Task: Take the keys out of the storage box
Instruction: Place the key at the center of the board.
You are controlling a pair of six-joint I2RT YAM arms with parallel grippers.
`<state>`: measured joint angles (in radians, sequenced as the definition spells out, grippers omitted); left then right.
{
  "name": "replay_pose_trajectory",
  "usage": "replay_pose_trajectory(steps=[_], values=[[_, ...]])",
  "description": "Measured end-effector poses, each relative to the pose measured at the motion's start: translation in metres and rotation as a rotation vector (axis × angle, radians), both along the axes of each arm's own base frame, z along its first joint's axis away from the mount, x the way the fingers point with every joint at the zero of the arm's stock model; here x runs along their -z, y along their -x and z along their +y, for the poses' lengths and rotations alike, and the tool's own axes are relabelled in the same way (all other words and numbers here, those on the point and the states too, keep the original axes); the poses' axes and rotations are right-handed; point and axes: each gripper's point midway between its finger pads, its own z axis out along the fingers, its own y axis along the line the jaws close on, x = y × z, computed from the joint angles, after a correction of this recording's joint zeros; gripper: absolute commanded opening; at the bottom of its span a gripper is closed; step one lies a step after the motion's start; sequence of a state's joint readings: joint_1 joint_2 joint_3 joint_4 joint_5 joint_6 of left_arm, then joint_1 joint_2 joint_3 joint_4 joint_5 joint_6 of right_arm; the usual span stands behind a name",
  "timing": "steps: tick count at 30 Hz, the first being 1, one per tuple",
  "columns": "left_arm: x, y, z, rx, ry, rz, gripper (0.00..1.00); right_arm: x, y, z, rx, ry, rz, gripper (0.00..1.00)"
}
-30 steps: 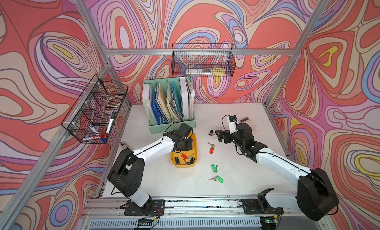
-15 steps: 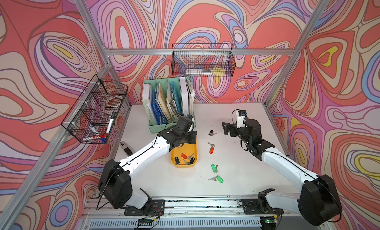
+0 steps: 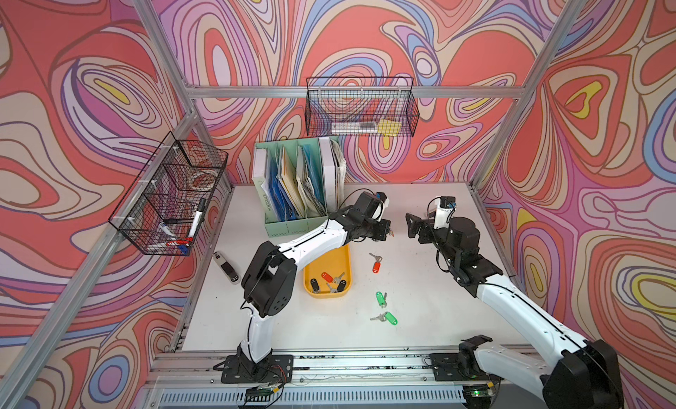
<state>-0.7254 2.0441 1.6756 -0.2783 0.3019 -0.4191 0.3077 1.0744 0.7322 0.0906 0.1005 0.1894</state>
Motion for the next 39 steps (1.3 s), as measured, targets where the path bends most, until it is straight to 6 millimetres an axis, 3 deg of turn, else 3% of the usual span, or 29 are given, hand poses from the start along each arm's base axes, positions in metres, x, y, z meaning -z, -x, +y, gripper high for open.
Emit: replay_pose_trajectory(steps=[9,16,25,39], values=[[0.053,-0.030,-0.044,0.042,0.048,0.054,0.00,0.004,0.006,-0.009,0.037,0.010,0.011,0.98],[0.078,-0.049,-0.063,0.028,0.066,0.071,0.00,0.006,0.008,-0.011,0.043,0.015,0.022,0.98],[0.085,-0.057,-0.070,0.017,0.076,0.080,0.12,0.006,0.009,-0.011,0.043,0.015,0.022,0.98],[0.084,-0.054,-0.065,0.015,0.041,0.098,0.47,0.007,0.009,-0.011,0.043,0.017,0.028,0.98]])
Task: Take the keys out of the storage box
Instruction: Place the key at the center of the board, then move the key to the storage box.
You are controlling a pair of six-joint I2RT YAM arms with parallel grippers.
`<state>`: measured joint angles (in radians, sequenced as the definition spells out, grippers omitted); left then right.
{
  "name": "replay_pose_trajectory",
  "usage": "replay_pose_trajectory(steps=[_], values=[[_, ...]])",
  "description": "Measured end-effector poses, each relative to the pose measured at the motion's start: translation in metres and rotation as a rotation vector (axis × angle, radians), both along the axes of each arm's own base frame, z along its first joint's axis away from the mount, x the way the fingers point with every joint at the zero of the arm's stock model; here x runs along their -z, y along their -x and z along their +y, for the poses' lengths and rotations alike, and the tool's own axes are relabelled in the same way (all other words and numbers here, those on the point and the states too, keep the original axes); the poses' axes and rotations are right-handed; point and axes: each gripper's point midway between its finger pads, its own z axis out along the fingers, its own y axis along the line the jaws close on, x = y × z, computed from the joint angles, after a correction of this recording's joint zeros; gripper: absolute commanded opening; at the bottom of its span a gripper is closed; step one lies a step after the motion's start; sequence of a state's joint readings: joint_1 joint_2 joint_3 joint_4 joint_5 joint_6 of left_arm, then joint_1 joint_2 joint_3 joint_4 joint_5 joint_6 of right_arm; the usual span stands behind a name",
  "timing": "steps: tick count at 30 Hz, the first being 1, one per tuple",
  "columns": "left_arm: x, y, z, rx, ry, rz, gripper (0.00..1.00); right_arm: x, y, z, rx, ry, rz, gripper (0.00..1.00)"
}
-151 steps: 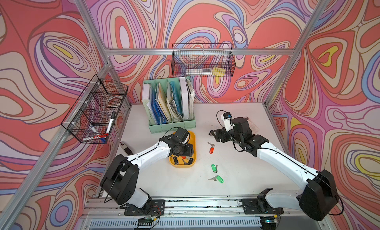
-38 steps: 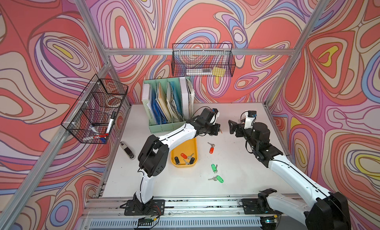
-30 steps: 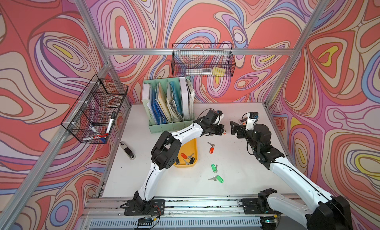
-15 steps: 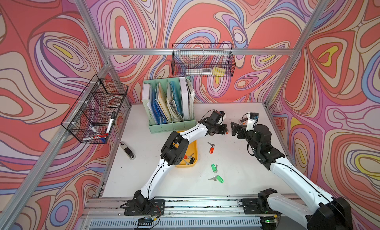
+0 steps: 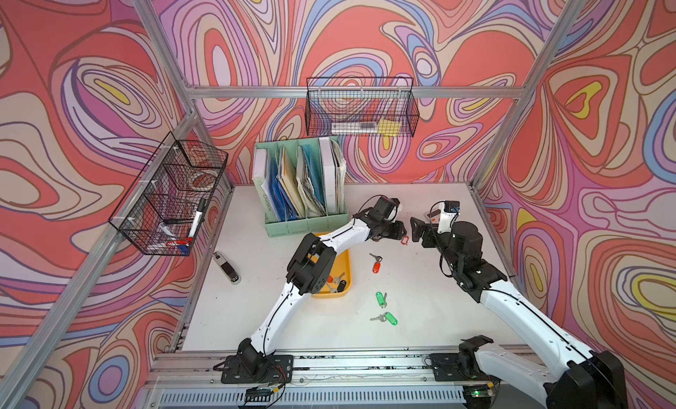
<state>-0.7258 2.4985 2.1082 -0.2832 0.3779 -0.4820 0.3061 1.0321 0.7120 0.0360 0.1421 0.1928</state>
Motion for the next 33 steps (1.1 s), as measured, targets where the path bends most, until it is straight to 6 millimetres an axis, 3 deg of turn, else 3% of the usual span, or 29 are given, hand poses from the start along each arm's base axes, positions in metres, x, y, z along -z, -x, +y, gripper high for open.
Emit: replay_pose_trajectory(steps=[3,5,11,15,22,29,33], values=[[-0.012,0.005,0.010,-0.008,-0.020,-0.018,0.54,0.000,0.000,0.000,0.001,-0.003,0.000,0.98],[-0.031,0.012,0.022,-0.017,-0.032,-0.044,0.59,0.000,-0.001,-0.001,0.003,-0.010,0.000,0.98],[-0.113,0.032,0.062,-0.069,-0.005,-0.189,0.66,-0.005,-0.003,-0.004,0.007,-0.047,-0.015,0.98],[-0.150,0.042,0.093,-0.124,0.013,-0.267,0.70,-0.007,-0.005,-0.005,0.008,-0.070,-0.026,0.98],[-0.156,0.061,0.155,-0.232,-0.050,-0.299,0.79,-0.003,-0.007,-0.007,0.012,-0.098,-0.027,0.98],[-0.163,0.083,0.209,-0.322,-0.104,-0.286,0.80,0.004,-0.010,-0.011,0.018,-0.115,-0.013,0.98],[-0.151,0.101,0.235,-0.359,-0.147,-0.219,0.79,0.007,-0.011,-0.013,0.021,-0.120,-0.007,0.98]])
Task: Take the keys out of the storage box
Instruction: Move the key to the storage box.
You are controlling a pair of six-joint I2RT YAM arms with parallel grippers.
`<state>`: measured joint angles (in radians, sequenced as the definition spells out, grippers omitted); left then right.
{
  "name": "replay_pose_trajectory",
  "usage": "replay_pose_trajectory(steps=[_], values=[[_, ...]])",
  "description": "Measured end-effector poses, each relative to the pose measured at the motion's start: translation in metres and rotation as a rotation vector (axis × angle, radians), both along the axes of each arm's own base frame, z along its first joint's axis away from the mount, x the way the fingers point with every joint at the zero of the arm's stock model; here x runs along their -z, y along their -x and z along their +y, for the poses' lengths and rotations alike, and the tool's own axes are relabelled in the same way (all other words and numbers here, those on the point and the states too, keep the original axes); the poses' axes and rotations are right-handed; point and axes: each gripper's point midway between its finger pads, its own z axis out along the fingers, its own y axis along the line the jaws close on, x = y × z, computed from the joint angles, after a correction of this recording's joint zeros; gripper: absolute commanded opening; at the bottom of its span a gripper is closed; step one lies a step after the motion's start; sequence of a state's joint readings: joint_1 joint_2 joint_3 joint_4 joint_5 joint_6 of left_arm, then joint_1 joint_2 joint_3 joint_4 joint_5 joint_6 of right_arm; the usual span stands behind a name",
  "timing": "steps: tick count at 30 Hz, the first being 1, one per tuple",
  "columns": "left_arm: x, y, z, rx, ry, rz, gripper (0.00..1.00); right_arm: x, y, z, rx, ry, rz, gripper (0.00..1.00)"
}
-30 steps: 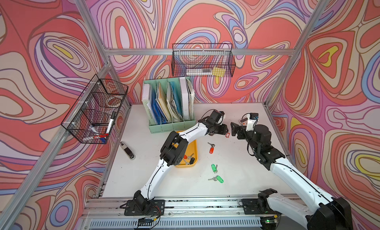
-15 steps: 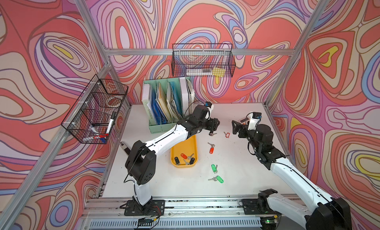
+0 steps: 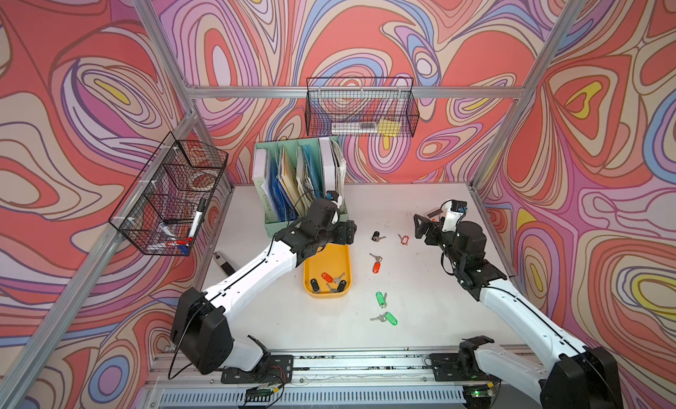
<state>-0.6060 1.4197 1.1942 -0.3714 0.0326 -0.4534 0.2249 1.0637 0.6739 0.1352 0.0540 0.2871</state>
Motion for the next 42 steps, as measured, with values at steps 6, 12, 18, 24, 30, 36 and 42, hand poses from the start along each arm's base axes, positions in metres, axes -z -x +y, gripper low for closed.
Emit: replay_pose_trajectory(steps=[6,12,18,24,30,36,42], values=[[0.042,0.032,0.024,-0.040,-0.083,0.189,0.73,0.007,-0.004,-0.001,0.002,-0.007,0.018,0.98],[0.081,0.059,0.036,-0.049,-0.165,0.375,0.66,0.010,-0.005,-0.002,0.001,-0.014,0.027,0.98],[0.130,0.077,0.043,-0.043,-0.270,0.568,0.64,0.010,-0.005,-0.002,0.001,-0.019,0.028,0.98],[0.141,0.081,0.047,-0.052,-0.297,0.610,0.63,0.013,-0.004,-0.002,0.003,-0.019,0.035,0.98],[0.158,0.081,0.050,-0.062,-0.325,0.657,0.54,0.013,-0.005,-0.004,0.007,-0.019,0.035,0.98],[0.176,0.083,0.049,-0.058,-0.347,0.704,0.47,0.013,-0.005,-0.004,0.009,-0.019,0.036,0.98],[0.187,0.083,0.050,-0.061,-0.367,0.723,0.42,0.013,-0.005,-0.004,0.009,-0.019,0.036,0.98]])
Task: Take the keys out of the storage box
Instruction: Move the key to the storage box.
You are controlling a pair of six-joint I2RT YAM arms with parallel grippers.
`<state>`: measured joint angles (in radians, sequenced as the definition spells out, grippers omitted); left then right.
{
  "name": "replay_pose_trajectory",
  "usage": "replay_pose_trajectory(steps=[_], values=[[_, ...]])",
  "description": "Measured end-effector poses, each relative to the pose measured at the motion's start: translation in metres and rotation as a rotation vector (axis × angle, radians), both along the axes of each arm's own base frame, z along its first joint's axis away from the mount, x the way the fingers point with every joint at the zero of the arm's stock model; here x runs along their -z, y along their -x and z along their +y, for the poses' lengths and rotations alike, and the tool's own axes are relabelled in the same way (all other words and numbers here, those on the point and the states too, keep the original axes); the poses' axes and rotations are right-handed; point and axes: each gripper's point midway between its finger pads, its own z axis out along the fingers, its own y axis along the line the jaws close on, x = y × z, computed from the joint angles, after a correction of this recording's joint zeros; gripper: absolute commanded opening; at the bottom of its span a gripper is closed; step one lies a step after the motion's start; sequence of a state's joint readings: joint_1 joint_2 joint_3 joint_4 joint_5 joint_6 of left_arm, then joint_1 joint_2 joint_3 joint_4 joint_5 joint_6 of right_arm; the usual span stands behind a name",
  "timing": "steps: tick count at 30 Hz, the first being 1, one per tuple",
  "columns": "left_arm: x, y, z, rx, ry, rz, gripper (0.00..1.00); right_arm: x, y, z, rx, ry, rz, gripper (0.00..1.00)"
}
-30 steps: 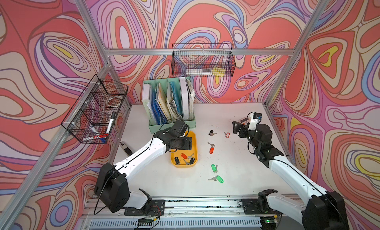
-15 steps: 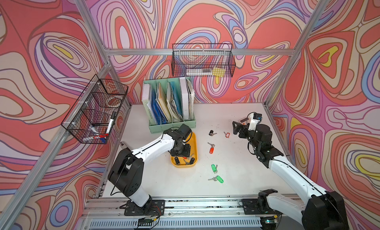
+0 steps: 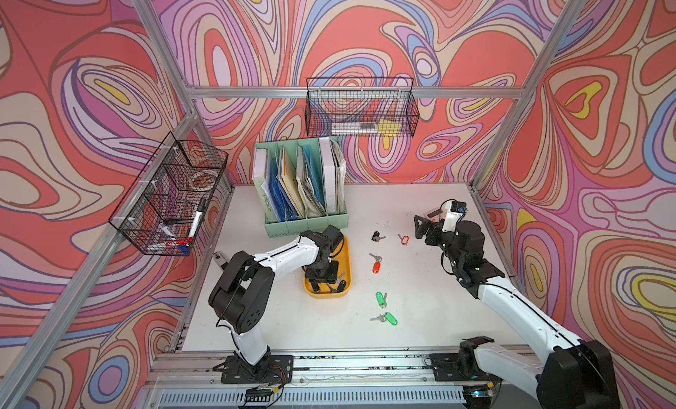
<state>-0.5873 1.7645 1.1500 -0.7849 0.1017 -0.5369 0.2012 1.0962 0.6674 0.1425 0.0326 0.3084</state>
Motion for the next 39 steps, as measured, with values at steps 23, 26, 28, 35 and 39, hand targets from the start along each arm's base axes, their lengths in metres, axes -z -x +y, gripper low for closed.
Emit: replay_pose_trajectory(steps=[23,26,28,35,39], values=[[0.005,-0.066,-0.011,-0.013,0.018,-0.104,0.39,0.005,-0.002,-0.002,0.006,0.002,0.013,0.98],[0.000,-0.069,-0.013,-0.009,0.027,-0.118,0.40,0.005,-0.002,-0.002,0.006,0.002,0.013,0.98],[-0.003,-0.069,-0.015,-0.007,0.037,-0.121,0.40,0.005,-0.002,-0.002,0.006,0.002,0.013,0.98],[-0.011,-0.066,-0.024,0.024,0.078,-0.125,0.39,0.005,-0.002,-0.003,0.007,0.002,0.014,0.98],[-0.015,-0.068,-0.036,0.073,0.067,-0.132,0.38,0.007,-0.002,-0.003,0.008,0.002,0.017,0.98]])
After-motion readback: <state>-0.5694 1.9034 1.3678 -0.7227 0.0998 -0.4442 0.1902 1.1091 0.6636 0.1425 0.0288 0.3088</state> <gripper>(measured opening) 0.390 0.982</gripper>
